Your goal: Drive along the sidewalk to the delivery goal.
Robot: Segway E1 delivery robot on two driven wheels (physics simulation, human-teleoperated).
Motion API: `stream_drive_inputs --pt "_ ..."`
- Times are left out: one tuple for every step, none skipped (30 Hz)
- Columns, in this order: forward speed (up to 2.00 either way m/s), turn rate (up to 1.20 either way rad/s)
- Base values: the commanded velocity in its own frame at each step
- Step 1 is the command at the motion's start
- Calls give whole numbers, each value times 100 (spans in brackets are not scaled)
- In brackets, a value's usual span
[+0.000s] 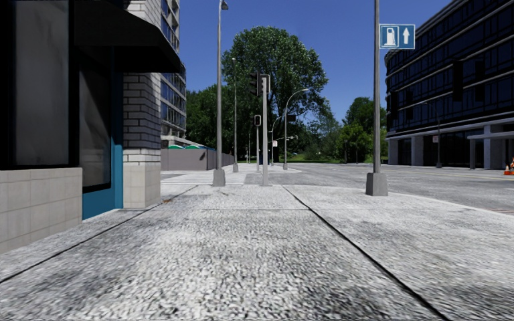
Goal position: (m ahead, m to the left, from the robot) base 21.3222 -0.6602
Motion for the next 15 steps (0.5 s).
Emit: stream_drive_inputs --pt "200 0" --pt "200 0" --pt "200 0" --pt "200 0" --pt "200 0" --pt "200 0" --pt "200 0" --pt "200 0" --pt "200 0" --pt "200 0" --pt "200 0" --pt "200 0" --pt "200 0" --pt "200 0" --pt "200 0"
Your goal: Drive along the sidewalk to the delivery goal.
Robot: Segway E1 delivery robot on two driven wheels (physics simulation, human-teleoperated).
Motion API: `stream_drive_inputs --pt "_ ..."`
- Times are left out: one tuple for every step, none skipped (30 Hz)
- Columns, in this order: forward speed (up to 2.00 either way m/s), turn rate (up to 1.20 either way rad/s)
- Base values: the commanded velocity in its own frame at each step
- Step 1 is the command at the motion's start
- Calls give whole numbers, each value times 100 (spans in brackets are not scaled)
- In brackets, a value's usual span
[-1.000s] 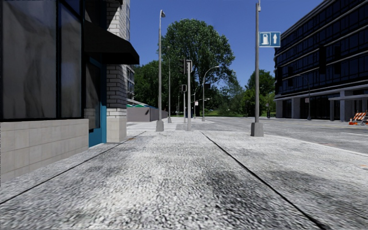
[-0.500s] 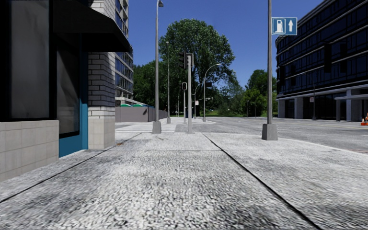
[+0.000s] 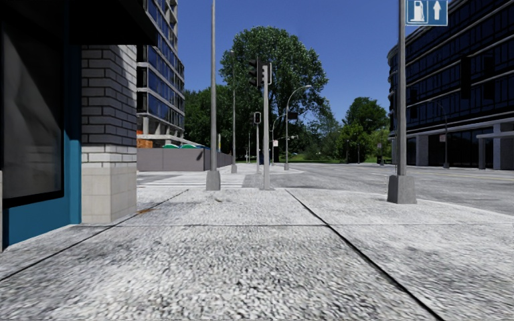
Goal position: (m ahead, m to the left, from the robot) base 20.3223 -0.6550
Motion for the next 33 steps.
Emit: stream_drive_inputs --pt "200 0" --pt "200 0" --pt "200 0" --pt "200 0" --pt "200 0" --pt "200 0" --pt "200 0" --pt "200 0" --pt "200 0" --pt "200 0" --pt "200 0" --pt "200 0" --pt "200 0" --pt "200 7" --pt "200 26" --pt "200 26" --pt "200 41" --pt "200 61" --pt "200 72" --pt "200 79" --pt "200 79" --pt "200 82" --pt "200 83" --pt "200 83" --pt "200 81" --pt "200 74" --pt "200 74" --pt "200 73" --pt "200 54" --pt "200 11" --pt "200 1" --pt "200 0" --pt "200 0"
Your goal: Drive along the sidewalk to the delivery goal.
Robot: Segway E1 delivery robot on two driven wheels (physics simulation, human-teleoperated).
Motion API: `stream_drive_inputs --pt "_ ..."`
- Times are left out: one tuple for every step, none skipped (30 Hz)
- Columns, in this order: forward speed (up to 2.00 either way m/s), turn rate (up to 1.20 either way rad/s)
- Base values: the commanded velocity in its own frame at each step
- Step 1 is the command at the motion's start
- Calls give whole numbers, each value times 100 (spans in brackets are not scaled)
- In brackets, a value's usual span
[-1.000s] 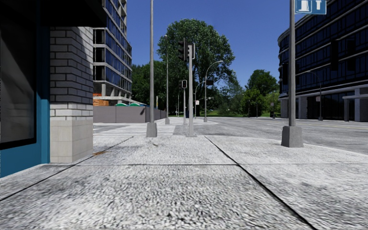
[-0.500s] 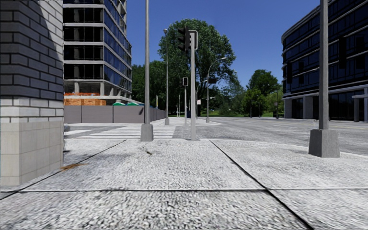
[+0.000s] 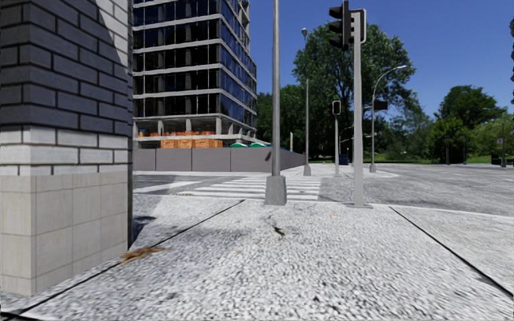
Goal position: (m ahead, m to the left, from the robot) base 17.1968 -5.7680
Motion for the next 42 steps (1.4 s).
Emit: stream_drive_inputs --pt "200 0" --pt "200 0" --pt "200 0" --pt "200 0" --pt "200 0" --pt "200 0" --pt "200 0" --pt "200 0" --pt "200 0" --pt "200 0" --pt "200 0" --pt "200 13" --pt "200 13" --pt "200 62" --pt "200 87" --pt "200 93" --pt "200 94" --pt "200 94" --pt "200 27" --pt "200 23" --pt "200 22" --pt "200 22" --pt "200 22" --pt "200 22" --pt "200 22" --pt "200 22" --pt "200 22" --pt "200 22" --pt "200 34" --pt "200 34" --pt "200 56" --pt "200 72" --pt "200 81" --pt "200 84" --pt "200 84" --pt "200 85" --pt "200 35" --pt "200 11" --pt "200 1" --pt "200 0" --pt "200 0" --pt "200 0"
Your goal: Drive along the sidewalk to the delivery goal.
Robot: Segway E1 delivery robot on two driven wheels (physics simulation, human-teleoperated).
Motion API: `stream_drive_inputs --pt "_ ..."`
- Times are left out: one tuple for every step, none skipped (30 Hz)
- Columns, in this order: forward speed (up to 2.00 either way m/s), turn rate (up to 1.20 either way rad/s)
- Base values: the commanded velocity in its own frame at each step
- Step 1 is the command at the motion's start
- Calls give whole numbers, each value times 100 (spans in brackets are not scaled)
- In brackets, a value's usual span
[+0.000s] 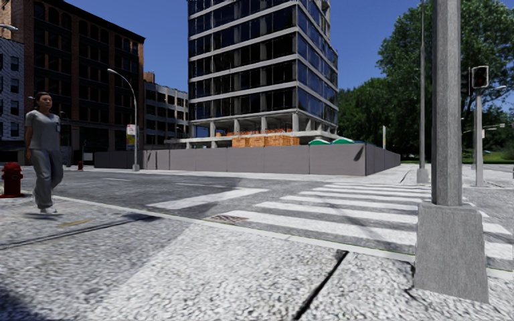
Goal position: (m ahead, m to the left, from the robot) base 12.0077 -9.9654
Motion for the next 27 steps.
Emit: stream_drive_inputs --pt "200 0" --pt "200 0" --pt "200 0" --pt "200 0" --pt "200 0" --pt "200 0" --pt "200 0" --pt "200 0" --pt "200 0" --pt "200 0" --pt "200 0" --pt "200 0" --pt "200 0" --pt "200 -38" --pt "200 -113" --pt "200 -120" --pt "200 -120" --pt "200 -120" --pt "200 -120" --pt "200 -120" --pt "200 -120" --pt "200 -120" --pt "200 -120" --pt "200 -120" --pt "200 -120" --pt "200 -120" --pt "200 -120"
